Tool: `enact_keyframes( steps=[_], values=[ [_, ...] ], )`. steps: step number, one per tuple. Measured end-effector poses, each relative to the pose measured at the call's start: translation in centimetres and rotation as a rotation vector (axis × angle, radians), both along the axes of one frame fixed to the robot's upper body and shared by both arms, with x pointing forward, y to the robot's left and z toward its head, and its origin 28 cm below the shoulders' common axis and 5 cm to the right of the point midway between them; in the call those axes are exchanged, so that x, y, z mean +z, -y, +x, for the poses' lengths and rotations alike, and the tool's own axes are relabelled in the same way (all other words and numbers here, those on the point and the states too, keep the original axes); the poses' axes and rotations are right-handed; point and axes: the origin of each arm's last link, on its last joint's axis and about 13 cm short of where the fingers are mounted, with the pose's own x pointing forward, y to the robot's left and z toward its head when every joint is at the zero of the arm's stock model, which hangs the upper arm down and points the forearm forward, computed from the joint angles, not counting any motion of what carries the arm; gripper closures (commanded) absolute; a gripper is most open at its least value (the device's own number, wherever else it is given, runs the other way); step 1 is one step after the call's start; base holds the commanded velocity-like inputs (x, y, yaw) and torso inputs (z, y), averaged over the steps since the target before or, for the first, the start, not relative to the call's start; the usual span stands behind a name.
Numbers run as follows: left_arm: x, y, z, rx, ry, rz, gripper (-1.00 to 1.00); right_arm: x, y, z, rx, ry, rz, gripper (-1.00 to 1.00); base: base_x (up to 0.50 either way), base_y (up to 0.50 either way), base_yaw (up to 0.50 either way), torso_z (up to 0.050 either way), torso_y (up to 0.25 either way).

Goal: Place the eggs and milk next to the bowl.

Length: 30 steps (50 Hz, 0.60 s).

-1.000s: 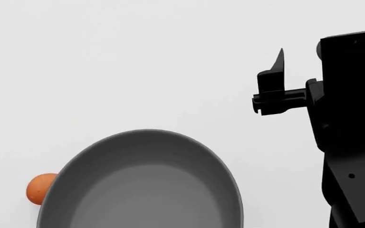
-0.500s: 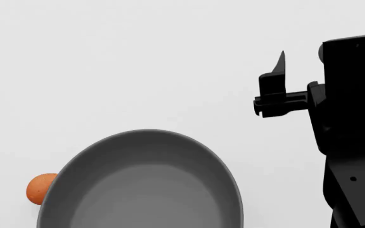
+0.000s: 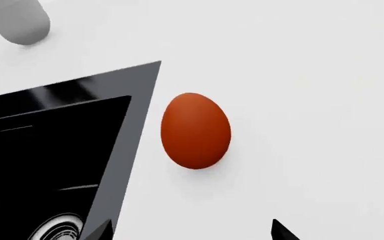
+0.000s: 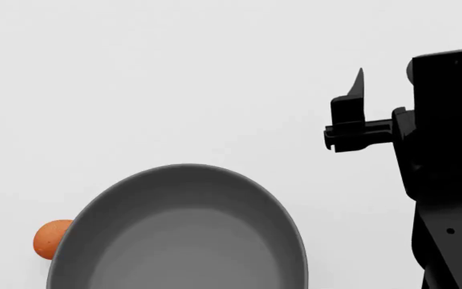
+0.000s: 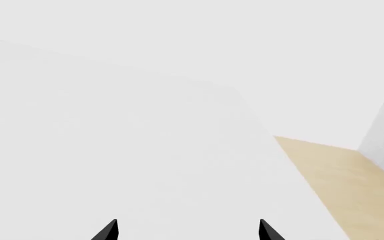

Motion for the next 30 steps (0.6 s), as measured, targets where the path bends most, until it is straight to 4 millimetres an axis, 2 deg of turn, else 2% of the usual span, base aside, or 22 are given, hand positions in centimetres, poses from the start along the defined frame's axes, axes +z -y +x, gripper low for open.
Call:
enact_keyframes(
  steps=[12, 30],
  values=[
    [0.0, 0.5, 2.1, 0.051, 0.013, -0.057, -1.00, -0.1, 0.1, 0.0, -0.003, -0.002, 0.001, -1.00, 0.00, 0.00, 0.00, 0.000, 0.000],
    [-0.1, 1.3, 3.8, 0.052, 0.012, -0.102, -1.00, -0.3, 0.1, 0.0, -0.006, -0.006, 0.002, -1.00, 0.00, 0.00, 0.00, 0.000, 0.000]
  ],
)
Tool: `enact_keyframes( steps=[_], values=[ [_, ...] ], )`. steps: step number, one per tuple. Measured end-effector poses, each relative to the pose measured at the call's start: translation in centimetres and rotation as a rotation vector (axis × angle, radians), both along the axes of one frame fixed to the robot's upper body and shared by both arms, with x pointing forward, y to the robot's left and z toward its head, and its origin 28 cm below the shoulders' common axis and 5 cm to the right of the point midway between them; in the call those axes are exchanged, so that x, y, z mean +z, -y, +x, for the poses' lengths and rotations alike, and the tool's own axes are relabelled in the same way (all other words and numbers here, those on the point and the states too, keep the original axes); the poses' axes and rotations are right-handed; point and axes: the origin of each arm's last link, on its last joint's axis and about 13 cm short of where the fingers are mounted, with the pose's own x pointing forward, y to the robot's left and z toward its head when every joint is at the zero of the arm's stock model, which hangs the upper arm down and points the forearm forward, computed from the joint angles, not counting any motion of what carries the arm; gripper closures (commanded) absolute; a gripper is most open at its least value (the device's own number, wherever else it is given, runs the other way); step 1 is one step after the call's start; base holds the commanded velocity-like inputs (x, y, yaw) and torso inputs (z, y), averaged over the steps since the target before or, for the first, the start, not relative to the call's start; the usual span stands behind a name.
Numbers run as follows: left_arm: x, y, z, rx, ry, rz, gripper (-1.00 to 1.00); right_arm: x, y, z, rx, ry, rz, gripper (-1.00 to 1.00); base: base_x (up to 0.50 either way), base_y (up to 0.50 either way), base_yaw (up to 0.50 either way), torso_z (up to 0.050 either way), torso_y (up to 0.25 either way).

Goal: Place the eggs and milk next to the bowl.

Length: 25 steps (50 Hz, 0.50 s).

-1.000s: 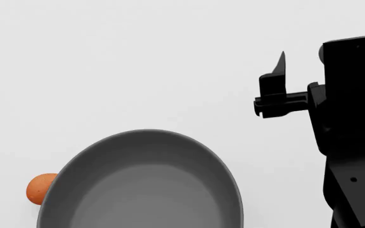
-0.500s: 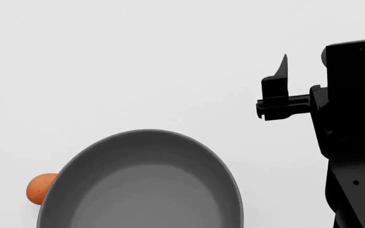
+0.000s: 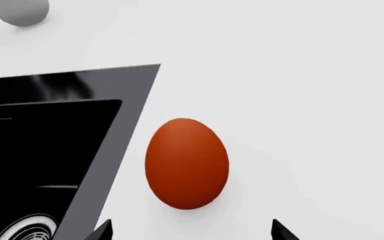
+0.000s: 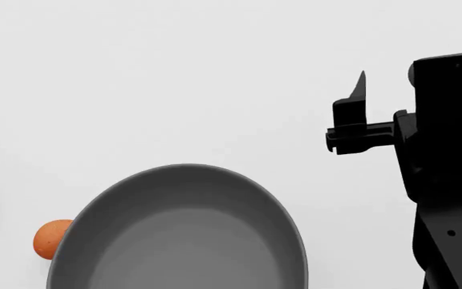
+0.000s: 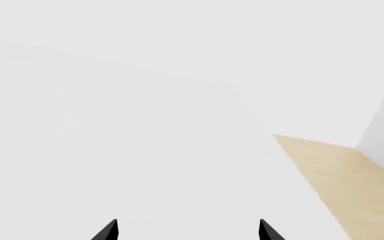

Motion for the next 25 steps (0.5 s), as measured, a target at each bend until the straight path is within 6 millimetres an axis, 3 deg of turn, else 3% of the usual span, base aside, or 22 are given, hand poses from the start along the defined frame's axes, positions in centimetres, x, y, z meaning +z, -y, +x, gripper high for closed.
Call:
enact_keyframes(
  steps=[25],
  values=[
    [-0.5, 0.0, 2.9, 0.030, 0.000, 0.003, -1.00, -0.4, 0.2, 0.2, -0.005, -0.009, 0.004, -1.00, 0.00, 0.00, 0.00, 0.000, 0.000]
  ],
)
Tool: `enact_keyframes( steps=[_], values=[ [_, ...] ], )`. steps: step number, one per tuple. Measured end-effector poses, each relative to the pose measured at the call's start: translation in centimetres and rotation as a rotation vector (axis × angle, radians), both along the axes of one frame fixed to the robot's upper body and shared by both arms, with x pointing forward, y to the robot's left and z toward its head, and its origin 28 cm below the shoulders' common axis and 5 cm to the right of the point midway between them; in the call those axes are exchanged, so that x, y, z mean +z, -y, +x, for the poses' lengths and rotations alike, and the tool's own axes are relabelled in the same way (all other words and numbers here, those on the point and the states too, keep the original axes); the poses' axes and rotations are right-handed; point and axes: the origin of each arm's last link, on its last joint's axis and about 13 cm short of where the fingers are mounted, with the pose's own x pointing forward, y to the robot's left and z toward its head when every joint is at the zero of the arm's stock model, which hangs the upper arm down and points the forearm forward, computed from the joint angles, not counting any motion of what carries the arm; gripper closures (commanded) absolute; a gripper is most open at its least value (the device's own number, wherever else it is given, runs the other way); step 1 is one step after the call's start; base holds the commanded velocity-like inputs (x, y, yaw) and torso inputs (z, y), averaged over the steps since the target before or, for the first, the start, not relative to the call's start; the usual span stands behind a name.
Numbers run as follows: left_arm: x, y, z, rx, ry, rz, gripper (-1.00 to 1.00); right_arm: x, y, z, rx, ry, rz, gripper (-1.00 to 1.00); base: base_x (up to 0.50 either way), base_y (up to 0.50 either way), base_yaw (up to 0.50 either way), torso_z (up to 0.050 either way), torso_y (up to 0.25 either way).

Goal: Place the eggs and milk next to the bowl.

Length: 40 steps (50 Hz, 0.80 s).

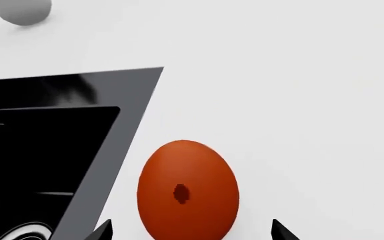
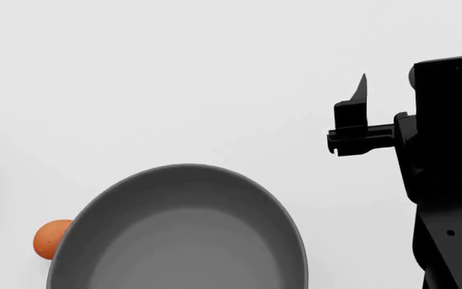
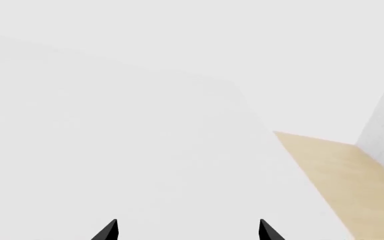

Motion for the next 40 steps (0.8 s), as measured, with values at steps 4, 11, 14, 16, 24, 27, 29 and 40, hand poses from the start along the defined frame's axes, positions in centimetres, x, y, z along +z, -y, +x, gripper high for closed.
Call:
enact_keyframes(
  steps=[4, 11, 14, 16, 24, 27, 29, 40],
  values=[
    [-0.1, -0.1, 0.4, 0.006, 0.000, 0.002, -1.00, -0.1, 0.0, 0.1, 0.000, -0.002, 0.001, -1.00, 0.00, 0.00, 0.00, 0.000, 0.000],
    [-0.5, -0.3, 1.2, 0.014, -0.003, 0.000, -1.00, -0.2, 0.0, 0.1, 0.000, -0.005, 0.000, -1.00, 0.00, 0.00, 0.00, 0.000, 0.000],
    [-0.6, -0.4, 1.6, 0.012, 0.002, -0.005, -1.00, -0.2, 0.0, 0.1, 0.000, -0.007, 0.000, -1.00, 0.00, 0.00, 0.00, 0.000, 0.000],
    [-0.6, -0.5, 1.8, 0.010, 0.005, -0.008, -1.00, -0.2, 0.0, 0.2, 0.000, -0.008, -0.001, -1.00, 0.00, 0.00, 0.00, 0.000, -0.005],
    [-0.7, -0.6, 2.1, 0.009, 0.010, 0.001, 1.00, -0.4, 0.0, 0.1, -0.001, -0.011, -0.002, -1.00, 0.00, 0.00, 0.00, 0.000, -0.001],
    [-0.7, -0.6, 2.1, 0.008, 0.010, 0.010, 1.00, -0.4, 0.0, 0.1, -0.001, -0.012, -0.002, -1.00, 0.00, 0.00, 0.00, 0.000, 0.000],
    [-0.7, -0.6, 2.1, 0.008, 0.009, 0.014, 1.00, -0.4, 0.0, 0.1, -0.001, -0.012, -0.002, -1.00, 0.00, 0.00, 0.00, 0.000, 0.000],
    [-0.7, -0.5, 1.8, 0.011, 0.009, 0.024, 1.00, -0.5, 0.0, 0.1, -0.001, -0.014, -0.001, -1.00, 0.00, 0.00, 0.00, 0.000, -0.001]
  ],
)
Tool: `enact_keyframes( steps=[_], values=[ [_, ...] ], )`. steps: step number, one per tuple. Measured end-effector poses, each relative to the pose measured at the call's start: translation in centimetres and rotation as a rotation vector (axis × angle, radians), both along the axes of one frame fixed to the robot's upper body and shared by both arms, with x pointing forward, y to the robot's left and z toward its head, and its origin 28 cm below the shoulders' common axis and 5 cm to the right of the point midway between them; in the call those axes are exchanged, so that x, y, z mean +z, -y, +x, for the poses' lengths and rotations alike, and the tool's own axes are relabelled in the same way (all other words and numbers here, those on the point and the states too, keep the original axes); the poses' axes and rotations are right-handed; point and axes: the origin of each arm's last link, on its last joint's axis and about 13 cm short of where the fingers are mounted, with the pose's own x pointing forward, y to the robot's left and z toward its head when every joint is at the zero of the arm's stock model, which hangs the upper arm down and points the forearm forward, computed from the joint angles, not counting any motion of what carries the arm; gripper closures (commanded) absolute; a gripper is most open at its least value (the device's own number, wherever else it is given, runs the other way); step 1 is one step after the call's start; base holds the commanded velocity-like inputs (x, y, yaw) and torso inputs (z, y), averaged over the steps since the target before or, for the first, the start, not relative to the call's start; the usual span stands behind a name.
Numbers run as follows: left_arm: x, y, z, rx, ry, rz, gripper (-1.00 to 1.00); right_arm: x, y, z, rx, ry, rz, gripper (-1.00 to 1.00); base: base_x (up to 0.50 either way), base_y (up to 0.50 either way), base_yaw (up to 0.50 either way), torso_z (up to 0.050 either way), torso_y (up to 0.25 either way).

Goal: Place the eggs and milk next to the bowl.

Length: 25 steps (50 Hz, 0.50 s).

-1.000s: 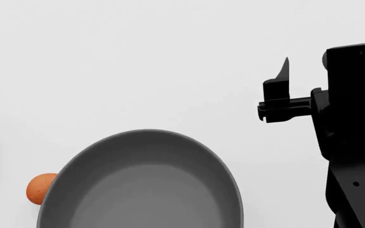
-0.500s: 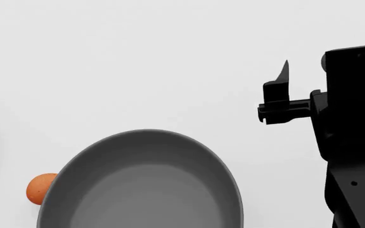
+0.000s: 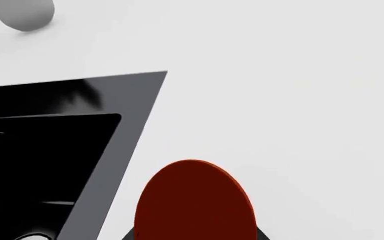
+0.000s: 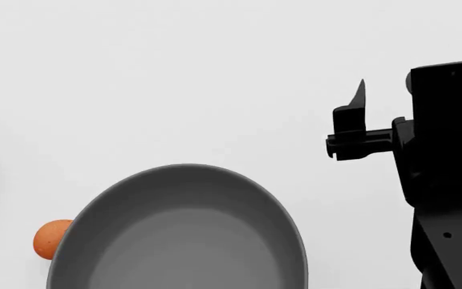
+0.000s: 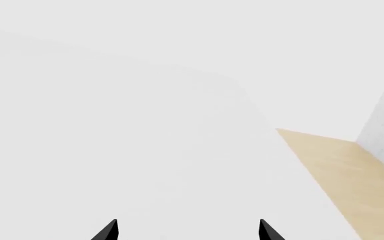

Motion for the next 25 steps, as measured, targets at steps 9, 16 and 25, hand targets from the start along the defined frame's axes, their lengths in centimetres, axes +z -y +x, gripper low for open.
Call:
enact_keyframes(
  steps=[9, 16, 25],
  values=[
    [0.6, 0.0, -1.3, -0.049, 0.036, -0.005, 1.00, 0.1, -0.1, 0.0, 0.003, 0.001, -0.001, -1.00, 0.00, 0.00, 0.00, 0.000, 0.000],
    [1.1, -0.3, -2.6, -0.100, 0.071, -0.011, 1.00, 0.3, -0.2, 0.1, 0.008, 0.002, -0.002, -1.00, 0.00, 0.00, 0.00, 0.000, 0.000],
    [1.5, -0.5, -4.1, -0.176, 0.099, -0.015, 1.00, 0.4, -0.3, 0.1, 0.012, 0.003, -0.003, -1.00, 0.00, 0.00, 0.00, 0.000, 0.000]
  ],
)
